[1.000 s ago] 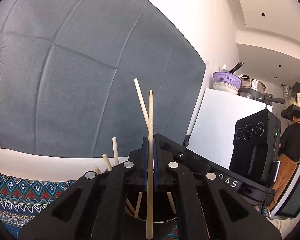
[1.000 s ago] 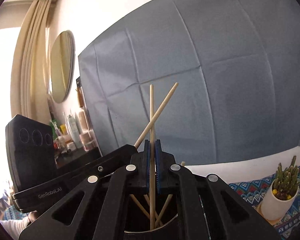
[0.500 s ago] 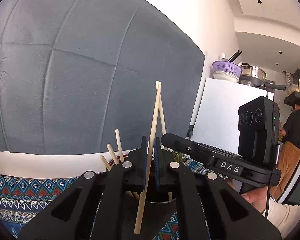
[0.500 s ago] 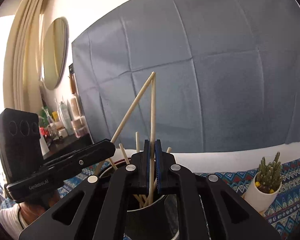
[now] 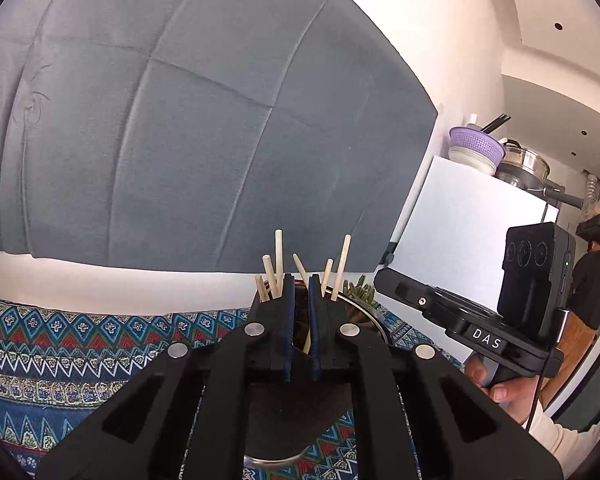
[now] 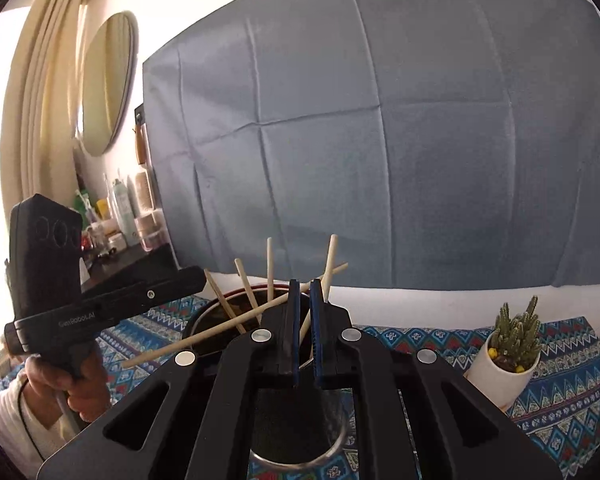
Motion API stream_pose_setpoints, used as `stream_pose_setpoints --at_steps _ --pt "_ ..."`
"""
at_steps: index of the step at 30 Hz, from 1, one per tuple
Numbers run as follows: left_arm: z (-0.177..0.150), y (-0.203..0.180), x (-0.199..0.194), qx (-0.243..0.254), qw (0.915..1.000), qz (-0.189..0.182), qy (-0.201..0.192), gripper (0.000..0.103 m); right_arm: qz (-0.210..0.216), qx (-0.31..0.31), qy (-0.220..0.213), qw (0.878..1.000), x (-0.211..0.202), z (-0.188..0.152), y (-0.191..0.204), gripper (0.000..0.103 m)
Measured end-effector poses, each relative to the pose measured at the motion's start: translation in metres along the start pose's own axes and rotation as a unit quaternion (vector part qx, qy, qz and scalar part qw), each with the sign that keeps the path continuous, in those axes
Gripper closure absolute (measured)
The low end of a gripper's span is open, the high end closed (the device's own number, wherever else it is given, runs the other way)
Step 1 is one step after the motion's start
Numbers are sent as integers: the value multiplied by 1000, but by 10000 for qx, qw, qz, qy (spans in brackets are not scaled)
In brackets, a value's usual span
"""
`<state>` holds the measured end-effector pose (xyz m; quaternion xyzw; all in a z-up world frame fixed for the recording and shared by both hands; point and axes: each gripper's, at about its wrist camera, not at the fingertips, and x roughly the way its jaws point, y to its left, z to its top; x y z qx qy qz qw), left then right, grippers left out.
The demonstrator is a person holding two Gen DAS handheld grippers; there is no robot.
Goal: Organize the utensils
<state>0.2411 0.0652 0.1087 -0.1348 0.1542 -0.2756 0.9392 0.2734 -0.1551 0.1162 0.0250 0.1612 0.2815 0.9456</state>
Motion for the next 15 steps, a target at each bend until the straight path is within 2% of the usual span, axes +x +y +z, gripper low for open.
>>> stream_pose_setpoints --at_steps 6,7,8,9,10,11,13,14,15 --pt "2 -13 -14 190 9994 163 233 94 25 -40 44 10000 -9 1 5 95" --pt "2 -15 -17 215 9992 208 276 86 30 -36 68 10000 -11 1 4 93" --pt "2 -16 -19 216 9989 241 349 79 27 -27 68 10000 -13 1 4 85" --pt "3 -18 -20 194 9986 254 430 63 11 -19 61 10000 -16 2 4 76" --pt "5 -20 -20 183 9981 271 513 53 -7 -14 47 10000 -18 3 4 73" --pt "8 -24 -19 222 9974 316 604 49 -5 -16 32 10000 -21 3 3 70" --pt "16 -33 -14 357 9948 463 839 29 -30 -79 44 10000 -27 2 3 51" --pt "20 -37 -10 421 9928 564 973 27 -133 -115 61 9998 -29 3 4 33" --pt "25 -41 -6 481 9908 660 1075 25 -222 -146 81 9996 -32 3 4 26"
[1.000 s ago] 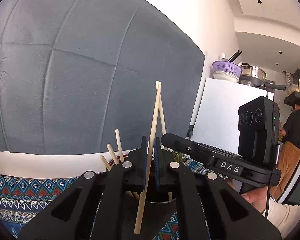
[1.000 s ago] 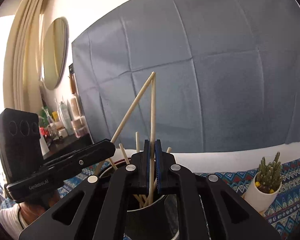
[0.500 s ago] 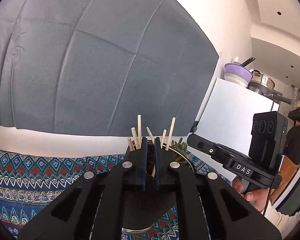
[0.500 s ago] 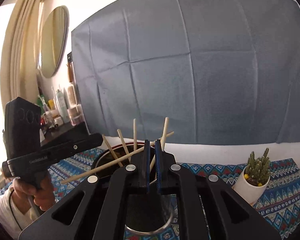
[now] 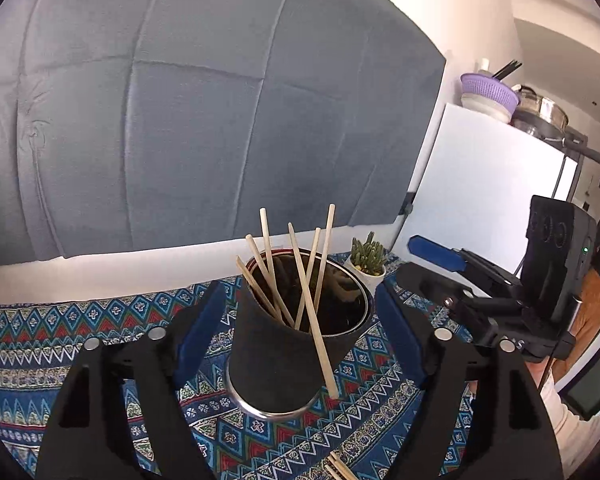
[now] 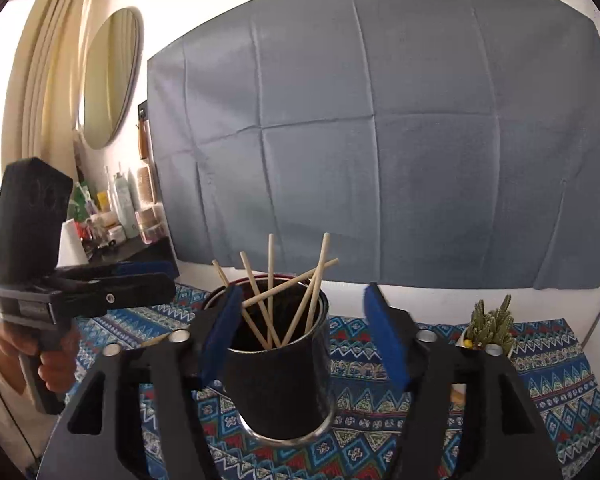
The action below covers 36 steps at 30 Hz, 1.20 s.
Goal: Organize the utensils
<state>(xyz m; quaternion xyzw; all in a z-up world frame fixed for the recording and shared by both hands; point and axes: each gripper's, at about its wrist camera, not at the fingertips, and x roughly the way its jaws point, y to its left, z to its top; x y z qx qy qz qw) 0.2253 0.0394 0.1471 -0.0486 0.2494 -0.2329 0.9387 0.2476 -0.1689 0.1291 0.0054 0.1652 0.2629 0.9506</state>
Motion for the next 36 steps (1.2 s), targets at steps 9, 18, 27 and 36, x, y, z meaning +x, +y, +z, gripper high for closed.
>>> stream_pose_setpoints --at_steps 9,18,27,36 --pt "33 -30 45 630 9873 648 1305 16 -145 40 751 9971 -14 7 -21 17" --pt "36 -29 89 866 9698 680 2178 47 -166 474 1206 9914 -12 -12 -53 35" --pt "34 -31 95 949 9731 368 2065 98 109 510 1201 9914 -11 -20 -58 98" --pt "52 -28 58 806 9904 134 1112 98 206 523 1031 9931 -11 -9 -49 99"
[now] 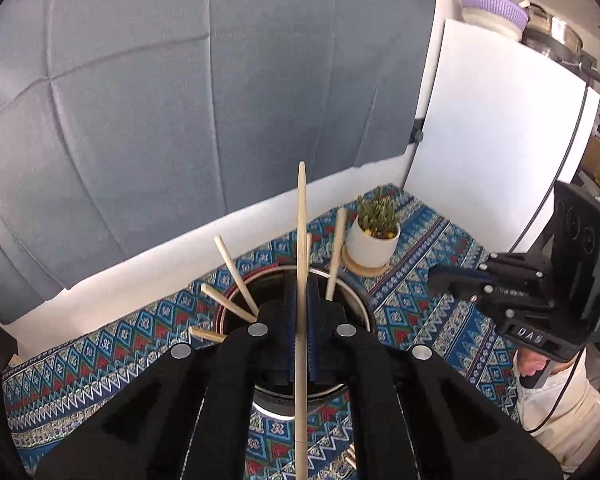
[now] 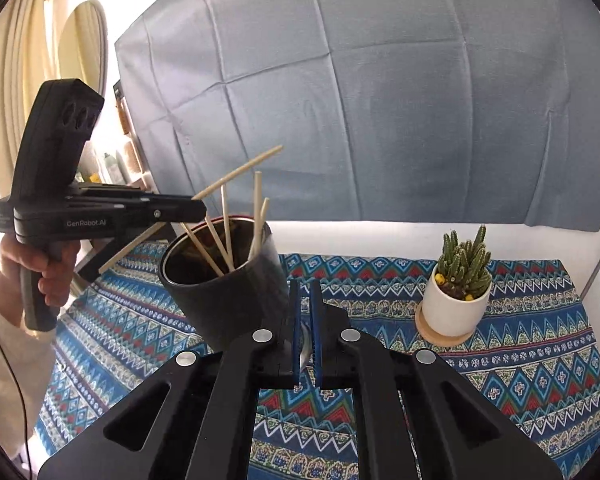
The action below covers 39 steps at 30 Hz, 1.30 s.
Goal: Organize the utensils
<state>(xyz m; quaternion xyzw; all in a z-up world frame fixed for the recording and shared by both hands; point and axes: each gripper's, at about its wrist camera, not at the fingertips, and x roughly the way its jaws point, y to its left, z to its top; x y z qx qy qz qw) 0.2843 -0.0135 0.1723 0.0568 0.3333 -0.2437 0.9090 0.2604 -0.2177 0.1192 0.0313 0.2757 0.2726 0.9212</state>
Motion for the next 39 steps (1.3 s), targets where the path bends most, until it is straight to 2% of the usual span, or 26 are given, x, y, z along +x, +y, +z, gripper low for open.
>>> stream_pose_setpoints --at_steps 2,4,6,9,11,16,22,28,32,34,35,37,39 --pt "2 0 -8 9 9991 75 -424 98 -4 -50 -7 10000 1 1 5 99" --pt "3 3 -13 -19 9956 -125 -932 98 25 -87 -20 10000 0 1 11 99" --pt "1 3 -18 26 9873 -371 -1545 98 21 -139 -47 9999 -1 1 16 98" --pt "-5 5 -17 -21 9724 -603 -2255 98 25 -139 -89 9999 -3 1 21 98" --pt "-11 7 -14 -104 9624 -636 -2639 98 -39 -145 -121 9998 -4 1 22 98" --pt "-35 18 -1 -351 9405 -743 -3297 98 -144 -46 -164 9998 -4 2 18 98" --pt "-63 21 15 -449 9354 -540 -3466 98 -262 -10 -77 9996 5 -1 15 98" --pt "-76 26 17 -400 9454 -459 -3202 98 -172 -102 136 9997 18 -10 20 98" --pt "-82 26 2 -344 9511 -236 -3059 98 -174 -210 273 9993 22 -14 25 95" --pt "-84 25 -8 -262 9536 -68 -3000 95 -257 -385 277 9985 22 -15 29 95" --pt "-85 25 -14 -234 9543 17 -2981 87 -302 -457 284 9981 22 -15 31 95" --pt "-86 24 -24 -233 9582 156 -2847 56 -427 -486 314 9974 21 -16 31 89" --pt "-89 23 -37 -256 9596 313 -2785 44 -567 -419 347 9969 20 -16 29 63"
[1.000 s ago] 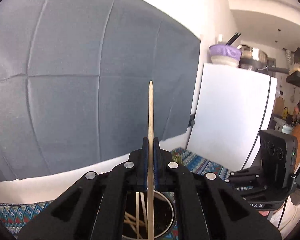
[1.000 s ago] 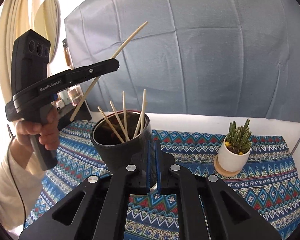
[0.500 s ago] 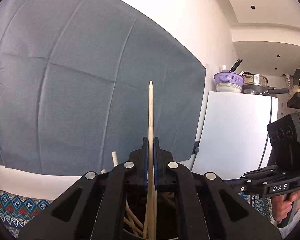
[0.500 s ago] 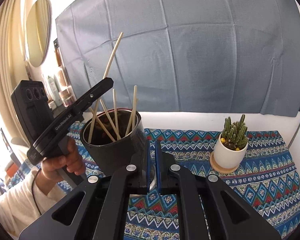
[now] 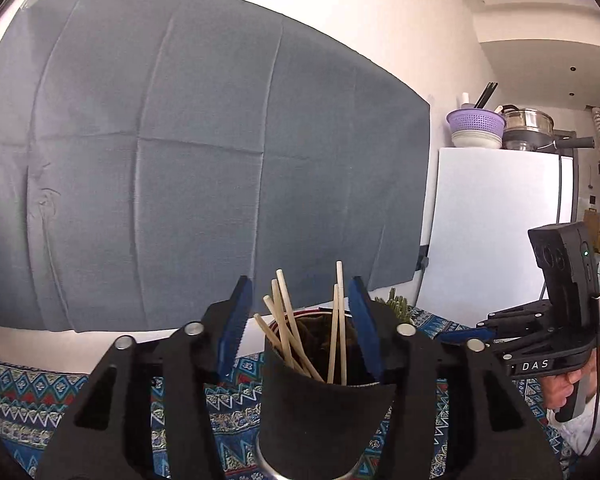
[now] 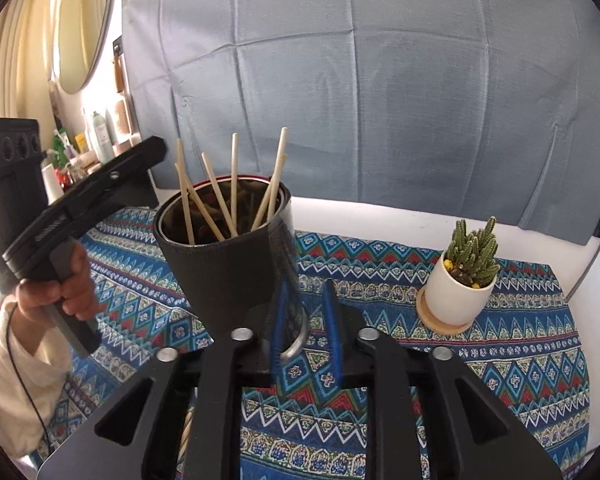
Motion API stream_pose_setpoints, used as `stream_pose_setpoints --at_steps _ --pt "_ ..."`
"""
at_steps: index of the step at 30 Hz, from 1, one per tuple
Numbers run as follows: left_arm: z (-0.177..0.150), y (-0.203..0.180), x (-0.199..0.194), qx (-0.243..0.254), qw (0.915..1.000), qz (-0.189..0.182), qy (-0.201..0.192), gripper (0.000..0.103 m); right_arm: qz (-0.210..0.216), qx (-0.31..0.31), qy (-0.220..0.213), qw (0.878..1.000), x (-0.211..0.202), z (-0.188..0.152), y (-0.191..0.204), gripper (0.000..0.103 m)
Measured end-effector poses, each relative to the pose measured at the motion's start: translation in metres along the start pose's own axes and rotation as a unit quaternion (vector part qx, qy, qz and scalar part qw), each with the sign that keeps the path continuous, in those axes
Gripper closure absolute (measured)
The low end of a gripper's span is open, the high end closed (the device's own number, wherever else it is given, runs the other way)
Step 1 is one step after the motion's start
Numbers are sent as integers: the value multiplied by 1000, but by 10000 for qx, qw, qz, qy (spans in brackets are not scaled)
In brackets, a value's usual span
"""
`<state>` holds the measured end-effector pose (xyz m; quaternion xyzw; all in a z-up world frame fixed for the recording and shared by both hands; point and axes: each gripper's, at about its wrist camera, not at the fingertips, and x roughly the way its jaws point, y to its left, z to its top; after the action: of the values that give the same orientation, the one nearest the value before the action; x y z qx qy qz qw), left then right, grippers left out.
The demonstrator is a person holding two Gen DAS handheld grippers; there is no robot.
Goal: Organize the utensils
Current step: 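Open the left tool and move both tools back toward the stick pile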
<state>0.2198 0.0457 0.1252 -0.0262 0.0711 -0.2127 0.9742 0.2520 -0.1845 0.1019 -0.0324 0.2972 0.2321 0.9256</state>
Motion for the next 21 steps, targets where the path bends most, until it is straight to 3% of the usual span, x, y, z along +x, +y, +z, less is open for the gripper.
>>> stream_pose_setpoints --at_steps 3,7,10,16,21 --pt "6 0 -14 6 9990 384 244 20 -133 5 -33 9999 -4 -3 -4 53" --pt "8 4 -29 -193 9941 815 689 7 -195 -21 8 9998 -9 -9 -6 33" --pt "4 3 -40 -213 9896 1009 1006 6 -261 -129 58 9996 -11 -15 -3 19" --pt "-14 0 -47 -277 9698 1510 1896 6 -329 -377 250 9984 -11 -25 12 16" --pt "-40 0 -49 -398 9543 1495 2558 6 -384 -672 590 9953 -8 -43 27 15"
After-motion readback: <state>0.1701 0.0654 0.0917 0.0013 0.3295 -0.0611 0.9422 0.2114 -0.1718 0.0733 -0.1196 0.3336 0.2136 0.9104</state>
